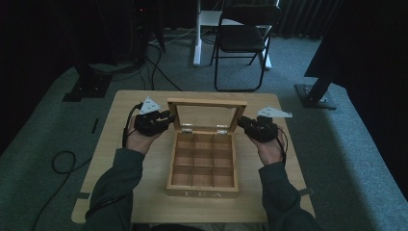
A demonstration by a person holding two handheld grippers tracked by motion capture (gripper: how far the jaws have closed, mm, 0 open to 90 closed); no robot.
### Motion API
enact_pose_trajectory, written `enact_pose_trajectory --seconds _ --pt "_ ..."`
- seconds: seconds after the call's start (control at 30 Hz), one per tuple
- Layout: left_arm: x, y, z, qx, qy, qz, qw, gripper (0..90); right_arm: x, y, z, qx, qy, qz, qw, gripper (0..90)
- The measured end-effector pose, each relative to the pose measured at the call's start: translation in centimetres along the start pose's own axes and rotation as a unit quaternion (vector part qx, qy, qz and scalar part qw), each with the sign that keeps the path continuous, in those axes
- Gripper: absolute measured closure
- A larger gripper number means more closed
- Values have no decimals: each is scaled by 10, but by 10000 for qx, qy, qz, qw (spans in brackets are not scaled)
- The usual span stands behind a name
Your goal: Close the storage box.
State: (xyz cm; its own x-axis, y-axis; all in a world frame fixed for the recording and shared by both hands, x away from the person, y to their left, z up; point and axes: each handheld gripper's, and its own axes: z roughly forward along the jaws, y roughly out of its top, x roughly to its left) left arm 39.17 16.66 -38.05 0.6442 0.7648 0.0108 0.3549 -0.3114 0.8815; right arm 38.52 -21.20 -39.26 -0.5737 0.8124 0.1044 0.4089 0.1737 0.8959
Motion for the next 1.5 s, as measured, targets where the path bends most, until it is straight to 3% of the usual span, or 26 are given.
enact_pose_trajectory --seconds 0.2,0.6,1.5 --pt "-2 -3 -6 -57 22 -34 10000 750 4 -1 -3 42 -51 -57 10000 749" --pt "-12 -7 -12 -143 184 14 9997 734 12 2 -15 36 -92 -187 9998 749" --pt "-23 -13 -25 -156 156 -42 9997 733 22 -4 -26 47 -80 -201 9998 742"
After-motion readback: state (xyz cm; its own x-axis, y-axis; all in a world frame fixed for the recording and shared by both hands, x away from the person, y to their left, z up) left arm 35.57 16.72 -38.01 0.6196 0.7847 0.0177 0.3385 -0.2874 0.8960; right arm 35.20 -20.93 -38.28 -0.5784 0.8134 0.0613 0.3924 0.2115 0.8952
